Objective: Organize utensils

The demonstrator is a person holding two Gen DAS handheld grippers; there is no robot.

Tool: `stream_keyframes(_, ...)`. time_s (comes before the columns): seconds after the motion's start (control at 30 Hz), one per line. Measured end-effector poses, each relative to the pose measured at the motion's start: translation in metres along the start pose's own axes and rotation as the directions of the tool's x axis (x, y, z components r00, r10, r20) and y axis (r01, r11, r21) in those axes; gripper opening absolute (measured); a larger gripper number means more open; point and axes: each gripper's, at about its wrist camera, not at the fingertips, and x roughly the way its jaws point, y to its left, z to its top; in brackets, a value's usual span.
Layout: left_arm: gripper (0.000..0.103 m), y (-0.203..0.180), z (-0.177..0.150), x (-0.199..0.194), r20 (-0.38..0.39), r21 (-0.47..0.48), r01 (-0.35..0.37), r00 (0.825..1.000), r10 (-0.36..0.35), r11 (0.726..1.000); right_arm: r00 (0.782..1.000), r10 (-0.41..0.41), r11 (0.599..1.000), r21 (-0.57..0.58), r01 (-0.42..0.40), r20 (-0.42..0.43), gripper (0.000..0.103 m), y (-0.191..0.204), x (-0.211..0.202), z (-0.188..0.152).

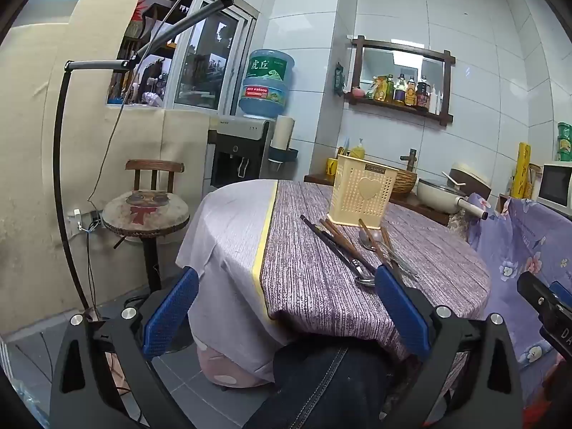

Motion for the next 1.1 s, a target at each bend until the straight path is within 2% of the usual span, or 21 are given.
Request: stream_keyframes(1.1, 0.098, 0.0002, 0.0001, 0.0001, -0.002, -0.004, 0.002, 1.000, -0.002, 1.000, 1.000, -0.004, 1.000, -0.001, 0.004, -0.014, 0.098, 0.0018, 0.0057, -0.0059)
